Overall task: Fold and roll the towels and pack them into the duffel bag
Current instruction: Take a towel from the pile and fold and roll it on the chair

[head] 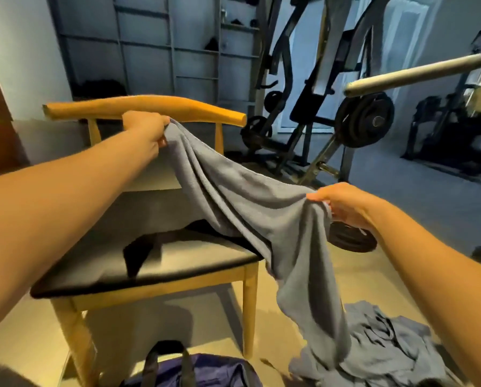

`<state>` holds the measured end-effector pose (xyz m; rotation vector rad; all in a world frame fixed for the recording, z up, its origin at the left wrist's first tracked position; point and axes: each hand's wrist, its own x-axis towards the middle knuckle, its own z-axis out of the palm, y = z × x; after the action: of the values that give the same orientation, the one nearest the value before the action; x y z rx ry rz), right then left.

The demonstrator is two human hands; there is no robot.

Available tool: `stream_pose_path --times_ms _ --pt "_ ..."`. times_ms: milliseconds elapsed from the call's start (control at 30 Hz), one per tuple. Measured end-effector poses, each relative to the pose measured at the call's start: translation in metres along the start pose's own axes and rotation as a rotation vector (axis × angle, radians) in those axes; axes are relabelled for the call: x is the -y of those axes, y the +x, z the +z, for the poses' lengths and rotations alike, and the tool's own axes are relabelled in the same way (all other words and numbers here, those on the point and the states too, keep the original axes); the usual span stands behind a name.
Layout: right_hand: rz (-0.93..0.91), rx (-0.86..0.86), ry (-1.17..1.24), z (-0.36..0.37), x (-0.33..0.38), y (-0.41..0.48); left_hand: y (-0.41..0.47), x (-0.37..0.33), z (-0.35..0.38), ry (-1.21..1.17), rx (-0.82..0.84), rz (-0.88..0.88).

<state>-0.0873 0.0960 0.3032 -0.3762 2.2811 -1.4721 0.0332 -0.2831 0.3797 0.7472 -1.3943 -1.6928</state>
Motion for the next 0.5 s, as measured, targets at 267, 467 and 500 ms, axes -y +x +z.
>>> stream_pose_path --times_ms 267,467,500 --pt "-0.585 -0.055 -0.005 0.125 0.205 -0.004 -0.023 -0.056 -0.036 0.208 0.254 0.386" --pt "-0.7 0.207 -0.243 0.161 0.197 -0.003 -0.049 -0.053 -0.069 0.602 0.689 0.286" --pt "-0.691 0.209 -0.258 0.166 0.187 0.002 -0.048 -0.044 -0.073 0.617 0.692 0.261"
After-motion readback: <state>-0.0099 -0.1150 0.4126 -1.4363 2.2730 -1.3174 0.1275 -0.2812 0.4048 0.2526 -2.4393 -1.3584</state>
